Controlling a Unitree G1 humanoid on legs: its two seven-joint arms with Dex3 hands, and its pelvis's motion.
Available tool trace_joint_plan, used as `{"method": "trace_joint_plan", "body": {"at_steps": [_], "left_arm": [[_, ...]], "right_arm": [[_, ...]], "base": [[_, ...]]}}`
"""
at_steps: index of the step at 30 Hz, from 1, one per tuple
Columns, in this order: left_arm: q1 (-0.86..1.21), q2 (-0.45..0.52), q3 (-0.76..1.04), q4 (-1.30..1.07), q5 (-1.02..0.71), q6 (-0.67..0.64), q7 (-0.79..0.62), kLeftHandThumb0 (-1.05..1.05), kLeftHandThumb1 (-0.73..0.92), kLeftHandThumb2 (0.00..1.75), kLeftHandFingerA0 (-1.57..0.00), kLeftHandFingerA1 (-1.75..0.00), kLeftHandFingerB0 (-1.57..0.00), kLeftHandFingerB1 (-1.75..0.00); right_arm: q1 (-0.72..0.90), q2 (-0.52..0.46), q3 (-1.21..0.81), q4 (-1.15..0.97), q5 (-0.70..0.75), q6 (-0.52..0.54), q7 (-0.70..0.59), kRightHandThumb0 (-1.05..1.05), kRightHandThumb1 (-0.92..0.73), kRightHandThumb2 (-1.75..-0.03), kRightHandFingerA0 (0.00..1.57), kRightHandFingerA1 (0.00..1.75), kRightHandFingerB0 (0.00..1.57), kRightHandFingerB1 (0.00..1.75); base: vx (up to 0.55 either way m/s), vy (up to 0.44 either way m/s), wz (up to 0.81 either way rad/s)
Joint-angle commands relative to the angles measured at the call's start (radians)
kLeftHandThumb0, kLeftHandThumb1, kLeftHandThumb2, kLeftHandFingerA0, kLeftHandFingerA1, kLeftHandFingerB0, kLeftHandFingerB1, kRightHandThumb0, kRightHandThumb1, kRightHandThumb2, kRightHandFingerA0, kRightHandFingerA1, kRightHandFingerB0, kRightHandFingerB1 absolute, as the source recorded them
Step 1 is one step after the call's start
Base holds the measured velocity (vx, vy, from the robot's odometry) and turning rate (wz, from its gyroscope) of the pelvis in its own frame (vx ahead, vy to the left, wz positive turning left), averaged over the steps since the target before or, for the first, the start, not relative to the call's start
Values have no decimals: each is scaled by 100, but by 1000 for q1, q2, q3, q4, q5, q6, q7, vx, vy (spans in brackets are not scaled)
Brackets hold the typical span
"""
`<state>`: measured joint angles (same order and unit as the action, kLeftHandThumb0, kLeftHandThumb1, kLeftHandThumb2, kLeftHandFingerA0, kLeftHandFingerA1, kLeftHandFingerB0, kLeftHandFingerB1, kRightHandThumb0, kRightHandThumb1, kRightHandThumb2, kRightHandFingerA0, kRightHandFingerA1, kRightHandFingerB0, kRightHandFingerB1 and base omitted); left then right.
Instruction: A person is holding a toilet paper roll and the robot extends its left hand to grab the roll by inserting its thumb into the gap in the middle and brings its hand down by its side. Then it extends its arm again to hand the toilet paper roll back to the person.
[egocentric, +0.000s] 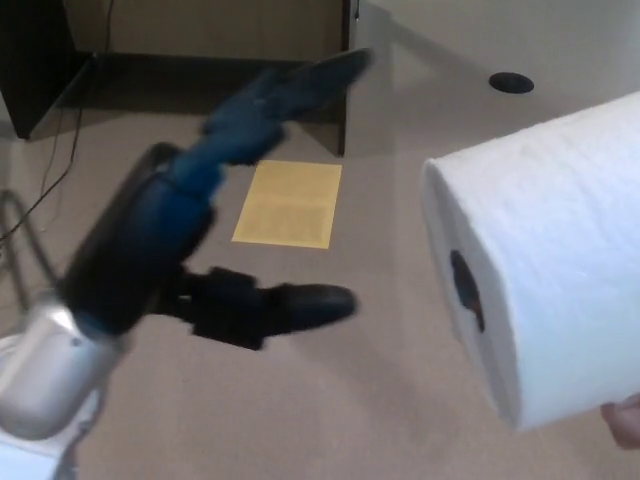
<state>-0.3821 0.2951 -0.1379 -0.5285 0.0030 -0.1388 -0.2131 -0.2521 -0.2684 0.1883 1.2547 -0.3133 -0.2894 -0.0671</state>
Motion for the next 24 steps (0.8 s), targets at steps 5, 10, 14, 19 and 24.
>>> {"method": "trace_joint_plan", "body": {"at_steps": [5,10,14,19,24], "left_arm": [[-83,-73,-152,-103,-4,267,-57,-24,23,80,0,-49,0,-48],[-123,-109,-184,-84,29,277,-49,-27,22,80,-1,-48,0,-48],[-132,-135,-211,-75,82,267,-29,-50,37,61,-18,-37,-12,-32],[-140,-146,-207,-61,122,257,-24,-24,25,82,-6,-50,-5,-50],[-143,-131,-174,-29,111,222,-42,-42,38,59,-17,-37,-14,-32]], "right_arm": [[-7,-17,-8,18,-2,-11,-17,-37,-66,-60,71,59,56,43],[-17,-15,-10,23,-3,1,-19,-36,-66,-60,74,60,57,43],[-15,-16,-10,21,-3,-8,-18,-38,-67,-60,72,62,56,43],[-26,-9,-13,23,-1,-11,-16,-37,-66,-60,73,66,58,44],[-31,-16,-4,25,-12,-11,-22,-36,-66,-60,72,62,57,43]], "base": [[0,0,0],[0,0,0],[0,0,0],[0,0,0],[0,0,0]]}}
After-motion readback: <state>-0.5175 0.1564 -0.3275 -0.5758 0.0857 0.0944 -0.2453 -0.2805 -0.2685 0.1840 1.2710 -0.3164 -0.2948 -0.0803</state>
